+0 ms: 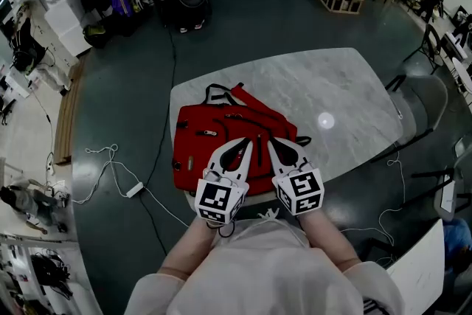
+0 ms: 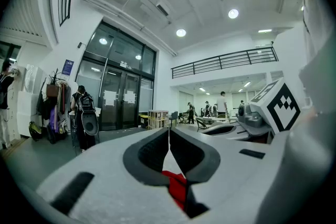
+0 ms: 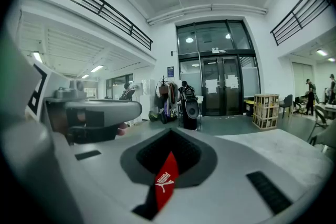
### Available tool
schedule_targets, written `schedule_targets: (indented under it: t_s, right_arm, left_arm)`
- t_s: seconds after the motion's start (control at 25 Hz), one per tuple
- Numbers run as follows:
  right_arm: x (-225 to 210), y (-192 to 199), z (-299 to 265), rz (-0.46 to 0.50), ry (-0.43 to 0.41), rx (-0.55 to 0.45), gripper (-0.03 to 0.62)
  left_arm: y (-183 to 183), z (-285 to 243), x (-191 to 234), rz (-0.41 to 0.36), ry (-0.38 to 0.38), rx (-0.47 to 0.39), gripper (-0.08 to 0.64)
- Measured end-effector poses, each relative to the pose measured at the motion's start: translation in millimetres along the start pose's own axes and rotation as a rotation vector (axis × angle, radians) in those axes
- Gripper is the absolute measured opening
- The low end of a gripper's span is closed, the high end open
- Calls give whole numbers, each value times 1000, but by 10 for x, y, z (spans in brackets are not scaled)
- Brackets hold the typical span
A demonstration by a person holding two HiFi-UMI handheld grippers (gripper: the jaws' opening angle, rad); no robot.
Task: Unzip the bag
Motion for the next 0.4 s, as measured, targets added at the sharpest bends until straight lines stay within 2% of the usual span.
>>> schedule_targets:
  t_s: [0.4]
  right_arm:
    - [41, 87, -7, -11, -7, 19, 28]
  left_arm:
    - [85, 54, 19, 15, -20, 10, 21]
Point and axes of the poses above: the fingertips, and each gripper's own axes: z backward along the fingers, x to its left, y out of its underside, the point moved 6 cm from there along z, backward along the fingers, and after that the axes turned 13 degrees about y, right-handed, at the moved point
